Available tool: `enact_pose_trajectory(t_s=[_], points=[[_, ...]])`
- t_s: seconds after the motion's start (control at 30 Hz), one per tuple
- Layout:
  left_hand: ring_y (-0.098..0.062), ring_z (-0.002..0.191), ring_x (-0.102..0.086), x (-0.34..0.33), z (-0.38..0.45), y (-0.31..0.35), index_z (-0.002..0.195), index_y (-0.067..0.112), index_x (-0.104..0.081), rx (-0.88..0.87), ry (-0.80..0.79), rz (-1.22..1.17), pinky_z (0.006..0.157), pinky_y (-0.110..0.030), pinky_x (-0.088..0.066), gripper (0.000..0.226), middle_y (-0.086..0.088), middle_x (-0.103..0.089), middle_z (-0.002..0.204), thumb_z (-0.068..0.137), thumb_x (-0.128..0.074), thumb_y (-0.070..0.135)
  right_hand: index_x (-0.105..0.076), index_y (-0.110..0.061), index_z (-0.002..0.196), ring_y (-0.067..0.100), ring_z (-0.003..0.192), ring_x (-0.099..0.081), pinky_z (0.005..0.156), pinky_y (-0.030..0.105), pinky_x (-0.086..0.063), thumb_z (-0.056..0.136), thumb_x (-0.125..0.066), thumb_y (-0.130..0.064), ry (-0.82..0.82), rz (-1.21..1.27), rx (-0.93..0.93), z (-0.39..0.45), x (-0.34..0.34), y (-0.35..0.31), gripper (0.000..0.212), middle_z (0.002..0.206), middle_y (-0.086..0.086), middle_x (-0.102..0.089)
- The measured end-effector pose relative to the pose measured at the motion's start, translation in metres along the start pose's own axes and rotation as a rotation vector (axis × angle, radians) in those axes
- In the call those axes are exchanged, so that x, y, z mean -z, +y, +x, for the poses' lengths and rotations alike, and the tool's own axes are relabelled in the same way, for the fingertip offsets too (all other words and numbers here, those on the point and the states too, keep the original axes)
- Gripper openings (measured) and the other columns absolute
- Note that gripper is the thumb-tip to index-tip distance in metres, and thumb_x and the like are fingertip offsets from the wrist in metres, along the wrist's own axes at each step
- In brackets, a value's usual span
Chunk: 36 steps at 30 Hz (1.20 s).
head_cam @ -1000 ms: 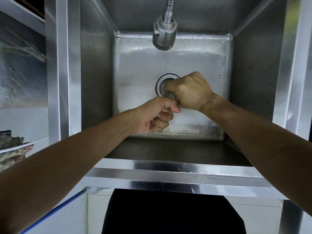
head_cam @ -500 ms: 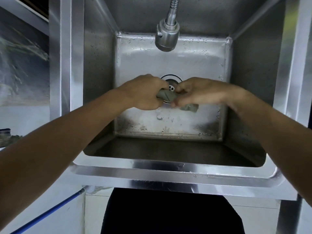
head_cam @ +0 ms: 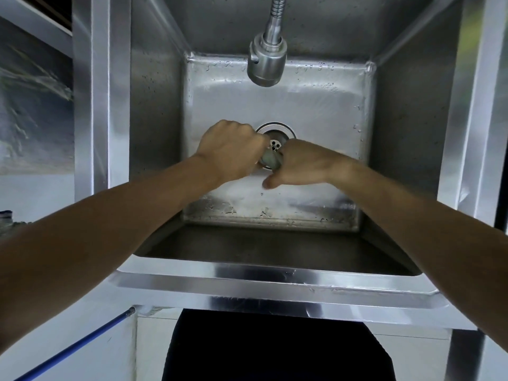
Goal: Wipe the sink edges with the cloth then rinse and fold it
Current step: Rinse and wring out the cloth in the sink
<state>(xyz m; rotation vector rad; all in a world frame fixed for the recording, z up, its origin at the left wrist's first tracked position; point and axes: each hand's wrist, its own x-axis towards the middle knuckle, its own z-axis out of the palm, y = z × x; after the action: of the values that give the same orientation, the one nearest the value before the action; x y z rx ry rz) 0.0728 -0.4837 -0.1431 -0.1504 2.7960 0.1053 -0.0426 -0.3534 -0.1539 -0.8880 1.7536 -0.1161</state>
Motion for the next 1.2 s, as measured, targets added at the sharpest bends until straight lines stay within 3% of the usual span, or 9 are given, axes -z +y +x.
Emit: enact_pose_trajectory(t_s=[0.13,0.3,0.43,0.5,0.67,0.87,0.97,1.07,1.2], points=[[-0.025,0.066,-0.057,-0.006,0.010,0.015,0.085,0.021,-0.068,0.284,-0.230,-0.268,0.059,-0.029,-0.038,0.020,-0.001,-0.060,0.074,0.083,-0.069,0.041,-0.051,-0.027,0.069,0.023,0.063,-0.048,0.056,0.029,-0.030,0.081,-0.060,-0.033,0.386,-0.387,0.072,0.006,-0.013,0.005,0.016,0.066,-0.008,-0.054],[-0.009,0.039,-0.036,-0.007,0.008,0.023,0.057,0.017,-0.048,0.425,-0.588,-0.972,0.038,-0.021,-0.026,0.030,0.012,-0.044,0.045,0.074,-0.071,0.028,-0.066,-0.020,0.083,0.034,0.071,-0.063,0.066,0.035,-0.037,0.090,-0.056,-0.035,0.461,-0.554,0.227,0.004,-0.018,0.020,0.020,0.079,0.009,-0.070],[-0.013,0.039,-0.023,-0.009,-0.002,0.029,0.055,0.023,-0.044,0.575,-0.635,-1.364,0.039,-0.019,-0.018,0.034,0.005,-0.036,0.047,0.071,-0.074,0.025,-0.052,-0.019,0.071,0.034,0.062,-0.055,0.064,0.034,-0.033,0.084,-0.041,-0.045,0.488,-0.513,0.333,0.002,-0.009,0.020,0.031,0.073,0.012,-0.069],[-0.014,0.040,-0.020,-0.010,-0.005,0.031,0.051,0.025,-0.042,0.613,-0.639,-1.462,0.040,-0.019,-0.017,0.037,0.005,-0.033,0.048,0.069,-0.074,0.027,-0.058,-0.014,0.070,0.036,0.059,-0.058,0.063,0.034,-0.032,0.077,-0.042,-0.041,0.490,-0.508,0.401,0.001,-0.004,0.017,0.033,0.069,0.013,-0.068],[-0.013,0.043,-0.017,-0.005,-0.003,0.029,0.047,0.027,-0.036,0.656,-0.635,-1.580,0.040,-0.020,-0.014,0.044,0.006,-0.029,0.052,0.071,-0.073,0.029,-0.075,-0.020,0.105,0.038,0.078,-0.068,0.066,0.033,-0.034,0.091,-0.058,-0.034,0.523,-0.634,0.429,0.007,0.012,0.014,0.027,0.086,0.008,-0.075],[-0.013,0.042,-0.018,-0.006,-0.005,0.028,0.049,0.027,-0.037,0.638,-0.641,-1.631,0.039,-0.020,-0.016,0.044,0.006,-0.030,0.052,0.074,-0.073,0.028,-0.076,-0.017,0.100,0.038,0.073,-0.067,0.065,0.033,-0.035,0.089,-0.056,-0.034,0.511,-0.595,0.432,0.002,0.015,0.008,0.028,0.083,0.008,-0.074],[-0.012,0.043,-0.027,-0.006,-0.006,0.020,0.058,0.024,-0.049,0.546,-0.549,-1.497,0.039,-0.021,-0.021,0.035,0.006,-0.039,0.051,0.081,-0.074,0.030,-0.073,-0.024,0.099,0.035,0.080,-0.068,0.066,0.032,-0.033,0.085,-0.063,-0.032,0.481,-0.583,0.288,0.002,0.012,0.002,0.020,0.086,0.005,-0.074],[-0.010,0.052,-0.044,-0.002,-0.009,0.005,0.078,0.024,-0.060,0.411,-0.508,-1.268,0.041,-0.021,-0.032,0.026,0.010,-0.056,0.062,0.083,-0.067,0.048,-0.060,-0.031,0.094,0.029,0.085,-0.066,0.066,0.032,-0.037,0.082,-0.073,-0.033,0.361,-0.297,0.139,0.000,0.007,0.011,0.018,0.089,0.000,-0.070],[-0.011,0.082,-0.074,-0.009,-0.024,-0.010,0.107,0.029,-0.071,0.403,-0.590,-1.384,0.056,-0.023,-0.053,0.033,0.012,-0.076,0.102,0.086,-0.059,0.052,-0.060,-0.027,0.104,0.005,0.070,-0.062,0.062,0.029,-0.049,0.081,-0.080,-0.016,0.187,0.299,0.138,-0.019,0.010,0.034,0.032,0.086,-0.012,-0.067]])
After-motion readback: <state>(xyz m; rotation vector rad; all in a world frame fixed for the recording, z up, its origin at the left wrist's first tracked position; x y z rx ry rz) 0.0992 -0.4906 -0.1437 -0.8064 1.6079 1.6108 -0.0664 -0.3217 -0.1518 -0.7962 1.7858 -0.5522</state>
